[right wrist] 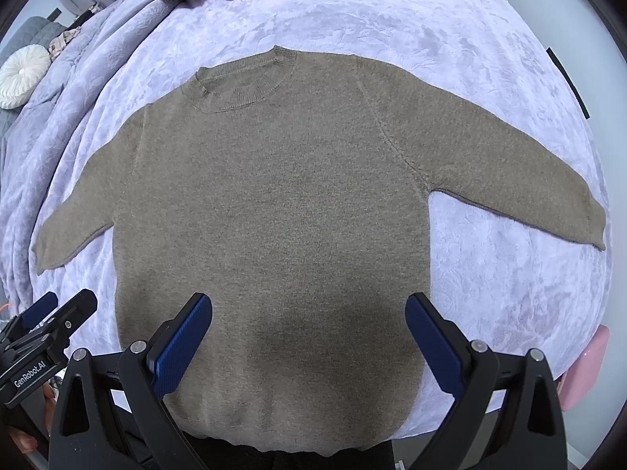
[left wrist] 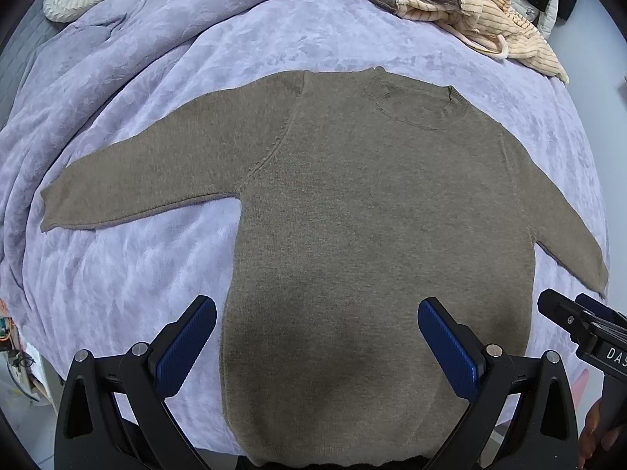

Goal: Fold small clothes

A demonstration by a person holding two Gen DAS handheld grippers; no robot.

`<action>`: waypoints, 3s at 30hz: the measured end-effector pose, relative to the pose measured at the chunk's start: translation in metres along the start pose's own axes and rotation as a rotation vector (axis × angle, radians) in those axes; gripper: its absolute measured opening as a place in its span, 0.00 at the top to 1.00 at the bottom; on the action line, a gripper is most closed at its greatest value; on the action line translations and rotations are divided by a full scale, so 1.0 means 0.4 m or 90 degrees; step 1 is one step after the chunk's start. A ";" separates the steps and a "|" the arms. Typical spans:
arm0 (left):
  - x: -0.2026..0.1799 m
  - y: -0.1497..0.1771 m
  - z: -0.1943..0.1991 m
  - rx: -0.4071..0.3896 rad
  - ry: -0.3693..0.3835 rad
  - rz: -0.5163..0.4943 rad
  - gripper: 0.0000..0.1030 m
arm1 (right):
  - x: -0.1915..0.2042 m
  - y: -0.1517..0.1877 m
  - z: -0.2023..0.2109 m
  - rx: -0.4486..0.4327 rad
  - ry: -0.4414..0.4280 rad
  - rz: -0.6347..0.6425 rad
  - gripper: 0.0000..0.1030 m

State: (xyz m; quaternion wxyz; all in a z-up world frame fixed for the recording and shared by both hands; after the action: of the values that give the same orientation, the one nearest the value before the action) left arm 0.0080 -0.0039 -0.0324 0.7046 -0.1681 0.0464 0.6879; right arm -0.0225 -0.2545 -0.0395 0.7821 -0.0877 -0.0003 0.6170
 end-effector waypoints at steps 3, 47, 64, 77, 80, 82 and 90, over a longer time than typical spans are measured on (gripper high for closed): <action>0.004 -0.003 -0.003 0.002 0.002 0.003 0.00 | 0.001 -0.002 -0.005 0.004 -0.001 0.000 0.03; 0.908 -0.069 -0.143 -0.225 0.120 0.466 0.00 | 0.252 0.099 -0.044 0.046 -0.021 0.178 0.03; 0.600 -0.253 0.079 -0.392 0.107 0.169 0.92 | 0.202 0.127 -0.029 0.027 -0.066 0.164 0.03; -0.142 -0.300 -0.230 -0.169 0.181 -0.162 0.70 | -0.072 0.132 -0.099 0.050 -0.051 -0.011 0.03; -0.181 -0.253 -0.269 -0.146 0.153 -0.173 0.49 | -0.118 0.138 -0.117 0.061 -0.040 -0.039 0.03; -0.168 -0.218 -0.255 -0.144 0.139 -0.181 0.49 | -0.134 0.132 -0.120 0.058 -0.031 -0.040 0.03; 0.108 -0.153 -0.162 -0.166 0.039 -0.077 0.49 | 0.029 -0.011 -0.098 -0.062 0.003 0.126 0.03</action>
State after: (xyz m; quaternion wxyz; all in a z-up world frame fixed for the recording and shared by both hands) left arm 0.0811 0.0180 -0.0954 0.7155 -0.2815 -0.0320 0.6386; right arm -0.0114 -0.2497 -0.0788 0.7123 -0.1266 -0.0196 0.6901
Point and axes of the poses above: each gripper's, at about its wrist camera, not at the fingertips, and z roughly against the way its jaws point, x to its left, y to its underside, the point moved 2 cm from there along -z, roughly the way its jaws point, and after that the axes turned 13 degrees about y, right-handed, at the moved point
